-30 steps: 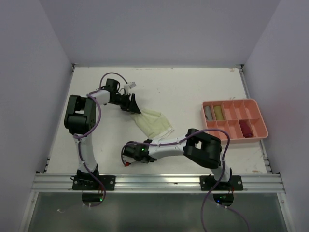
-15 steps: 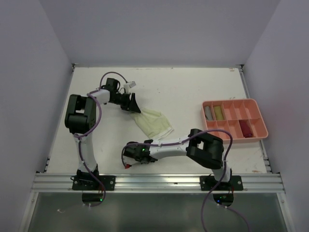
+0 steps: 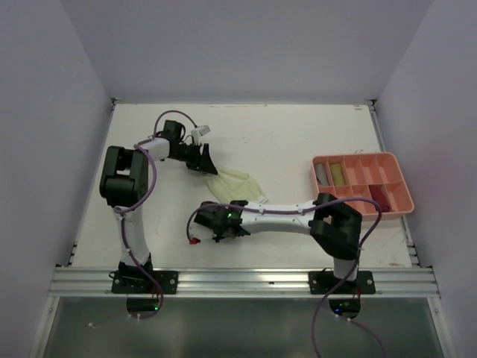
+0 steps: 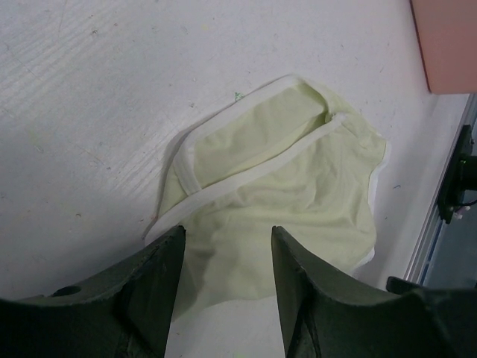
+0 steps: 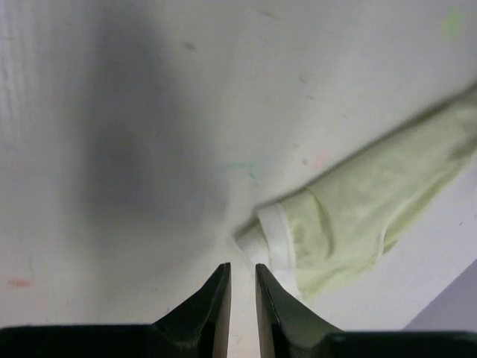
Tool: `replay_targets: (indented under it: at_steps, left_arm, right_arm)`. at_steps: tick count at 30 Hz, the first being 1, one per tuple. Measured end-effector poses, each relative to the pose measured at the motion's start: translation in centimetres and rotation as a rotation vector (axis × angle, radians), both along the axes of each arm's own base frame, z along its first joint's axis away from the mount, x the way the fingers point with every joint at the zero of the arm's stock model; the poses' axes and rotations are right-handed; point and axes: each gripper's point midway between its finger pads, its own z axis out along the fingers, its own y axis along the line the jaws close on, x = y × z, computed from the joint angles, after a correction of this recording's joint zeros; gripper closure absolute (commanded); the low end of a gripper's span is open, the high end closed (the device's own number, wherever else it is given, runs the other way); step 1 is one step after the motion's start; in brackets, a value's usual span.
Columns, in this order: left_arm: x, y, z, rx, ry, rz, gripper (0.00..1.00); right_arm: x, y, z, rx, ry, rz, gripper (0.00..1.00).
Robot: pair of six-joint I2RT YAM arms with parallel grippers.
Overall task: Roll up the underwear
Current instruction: Fold the underwear
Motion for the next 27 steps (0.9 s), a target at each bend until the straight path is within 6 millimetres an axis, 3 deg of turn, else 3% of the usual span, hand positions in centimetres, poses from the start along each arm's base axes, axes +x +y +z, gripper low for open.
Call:
replay_targets:
  at_steps: [3, 5, 7, 10, 13, 18, 21, 24, 27]
  left_arm:
    - [0.0, 0.1, 0.3, 0.005, -0.034, -0.013, 0.44]
    - [0.3, 0.3, 0.5, 0.023, -0.065, -0.026, 0.44]
    - [1.0, 0.6, 1.2, 0.049, -0.093, -0.044, 0.44]
    - [3.1, 0.5, 3.0, 0.06, -0.172, -0.065, 0.44]
    - [4.0, 0.5, 4.5, 0.064, -0.239, -0.076, 0.43]
    - [3.3, 0.8, 5.7, 0.08, -0.267, -0.084, 0.48]
    - [0.7, 1.5, 5.5, 0.098, -0.245, -0.08, 0.49]
    - [-2.4, 2.0, 4.6, 0.11, -0.187, -0.078, 0.53]
    - [-4.0, 2.2, 3.3, 0.113, -0.136, -0.074, 0.54]
  right_arm:
    - [2.4, 0.1, 3.8, 0.177, 0.072, -0.141, 0.72]
    - [5.2, -0.4, 7.1, 0.323, 0.112, -0.256, 0.73]
    - [9.2, -1.6, 11.0, 0.503, 0.14, -0.39, 0.75]
    - [13.9, -4.4, 13.8, 0.648, 0.15, -0.548, 0.78]
    - [15.5, -5.7, 12.2, 0.683, 0.253, -0.649, 0.79]
    - [14.5, -4.9, 4.6, 0.598, 0.481, -0.744, 0.84]
    - [13.4, -5.0, 1.1, 0.546, 0.583, -0.802, 0.85]
    - [12.8, -5.7, -0.3, 0.529, 0.629, -0.857, 0.89]
    - [12.2, -6.3, -1.2, 0.537, 0.667, -0.908, 0.92]
